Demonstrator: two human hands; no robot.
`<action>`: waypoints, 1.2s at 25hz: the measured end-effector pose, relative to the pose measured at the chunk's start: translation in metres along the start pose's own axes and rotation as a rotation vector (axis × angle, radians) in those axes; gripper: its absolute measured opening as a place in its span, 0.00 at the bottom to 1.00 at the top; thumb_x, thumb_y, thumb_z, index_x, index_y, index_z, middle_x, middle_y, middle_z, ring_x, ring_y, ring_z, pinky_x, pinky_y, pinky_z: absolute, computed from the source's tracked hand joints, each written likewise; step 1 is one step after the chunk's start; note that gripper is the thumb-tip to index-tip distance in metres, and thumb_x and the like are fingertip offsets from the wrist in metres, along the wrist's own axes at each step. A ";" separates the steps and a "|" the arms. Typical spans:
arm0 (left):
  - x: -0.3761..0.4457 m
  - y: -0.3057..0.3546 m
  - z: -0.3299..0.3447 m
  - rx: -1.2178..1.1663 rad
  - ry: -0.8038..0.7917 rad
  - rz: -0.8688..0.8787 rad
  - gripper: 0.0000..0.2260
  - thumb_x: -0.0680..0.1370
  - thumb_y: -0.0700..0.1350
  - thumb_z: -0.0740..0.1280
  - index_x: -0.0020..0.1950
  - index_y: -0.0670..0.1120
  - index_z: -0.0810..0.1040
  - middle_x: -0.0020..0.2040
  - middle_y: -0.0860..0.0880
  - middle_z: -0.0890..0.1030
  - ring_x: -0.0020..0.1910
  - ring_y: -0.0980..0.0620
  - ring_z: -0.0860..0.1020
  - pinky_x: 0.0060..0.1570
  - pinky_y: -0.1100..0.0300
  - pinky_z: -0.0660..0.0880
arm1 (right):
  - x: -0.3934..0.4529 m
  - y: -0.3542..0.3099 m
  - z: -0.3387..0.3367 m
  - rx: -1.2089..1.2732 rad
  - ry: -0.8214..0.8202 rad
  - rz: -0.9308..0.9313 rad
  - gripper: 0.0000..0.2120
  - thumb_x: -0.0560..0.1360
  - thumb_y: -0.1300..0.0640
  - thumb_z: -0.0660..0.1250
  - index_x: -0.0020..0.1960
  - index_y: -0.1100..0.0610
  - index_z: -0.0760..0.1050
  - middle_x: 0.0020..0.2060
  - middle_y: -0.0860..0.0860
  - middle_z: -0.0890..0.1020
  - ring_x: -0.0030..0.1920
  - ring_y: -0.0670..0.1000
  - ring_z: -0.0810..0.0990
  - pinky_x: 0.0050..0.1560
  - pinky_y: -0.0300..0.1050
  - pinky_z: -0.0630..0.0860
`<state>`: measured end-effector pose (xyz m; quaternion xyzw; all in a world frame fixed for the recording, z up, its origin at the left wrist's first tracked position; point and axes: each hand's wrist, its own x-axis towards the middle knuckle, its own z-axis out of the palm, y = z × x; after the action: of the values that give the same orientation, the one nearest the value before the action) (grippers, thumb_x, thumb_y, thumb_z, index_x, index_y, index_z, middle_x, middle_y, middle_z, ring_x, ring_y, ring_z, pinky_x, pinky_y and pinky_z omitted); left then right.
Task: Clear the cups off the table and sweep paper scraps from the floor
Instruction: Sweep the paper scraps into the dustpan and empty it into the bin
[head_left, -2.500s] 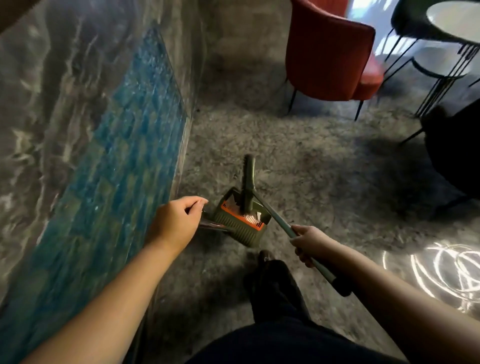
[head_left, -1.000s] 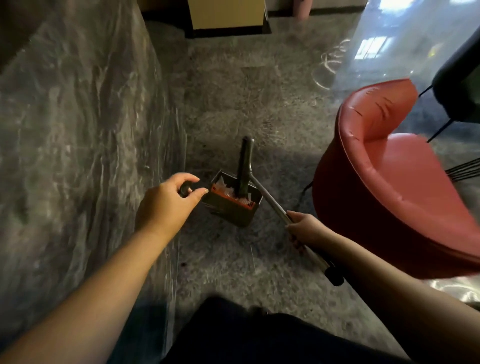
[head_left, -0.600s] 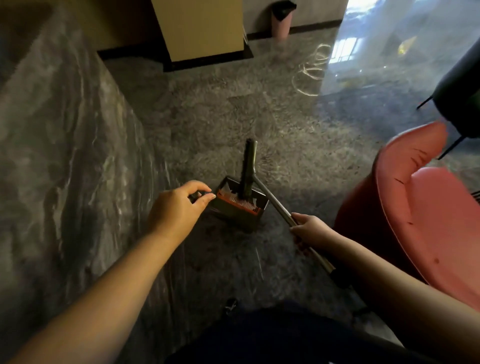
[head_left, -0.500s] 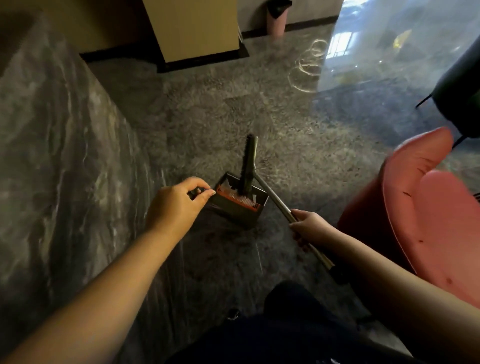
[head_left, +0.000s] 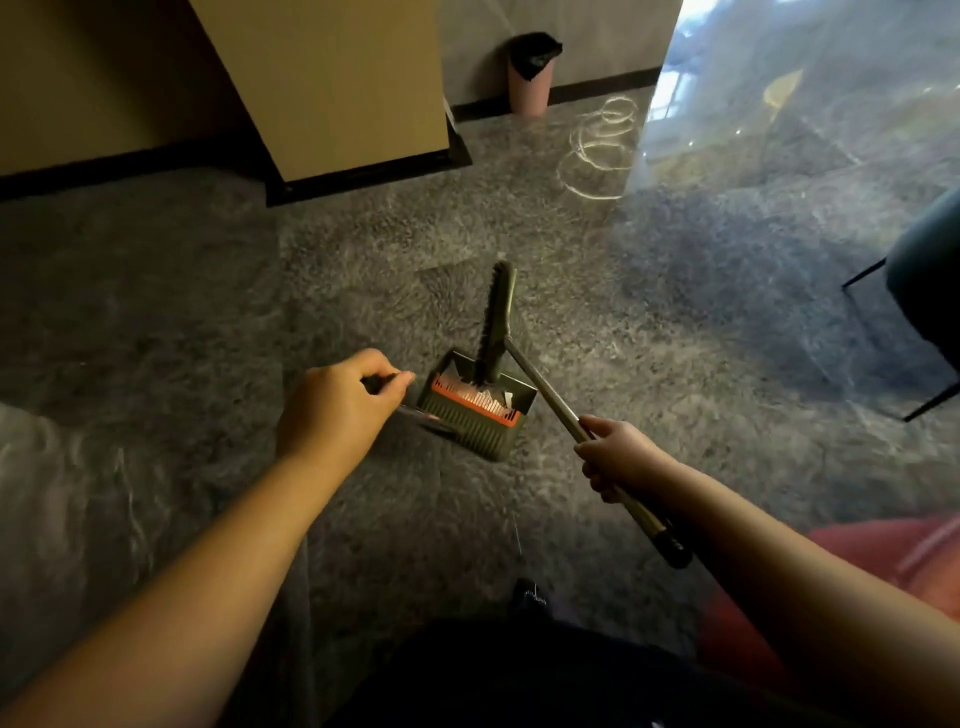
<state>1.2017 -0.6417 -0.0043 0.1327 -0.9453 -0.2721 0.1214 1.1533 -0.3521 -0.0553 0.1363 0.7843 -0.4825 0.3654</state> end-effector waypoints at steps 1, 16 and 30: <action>0.028 0.005 0.005 0.005 0.001 -0.004 0.09 0.73 0.59 0.69 0.42 0.55 0.75 0.31 0.52 0.80 0.31 0.50 0.77 0.30 0.51 0.77 | 0.018 -0.020 -0.012 -0.001 0.008 -0.001 0.22 0.78 0.65 0.59 0.70 0.51 0.68 0.31 0.55 0.72 0.24 0.49 0.70 0.23 0.39 0.69; 0.520 0.042 0.123 0.021 -0.087 0.071 0.11 0.74 0.60 0.68 0.35 0.58 0.73 0.29 0.54 0.76 0.28 0.55 0.74 0.26 0.61 0.70 | 0.361 -0.299 -0.164 0.071 0.086 0.109 0.25 0.78 0.64 0.60 0.73 0.48 0.65 0.30 0.55 0.73 0.21 0.49 0.70 0.22 0.37 0.69; 0.942 0.160 0.270 0.103 -0.095 0.019 0.12 0.74 0.58 0.69 0.37 0.52 0.75 0.26 0.52 0.74 0.25 0.54 0.73 0.24 0.61 0.67 | 0.676 -0.554 -0.409 -0.024 0.015 0.090 0.27 0.79 0.62 0.60 0.75 0.49 0.61 0.32 0.56 0.74 0.24 0.50 0.72 0.24 0.39 0.70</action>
<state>0.2092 -0.6793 0.0094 0.1167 -0.9640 -0.2279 0.0717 0.1884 -0.3718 -0.0583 0.1706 0.7859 -0.4550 0.3825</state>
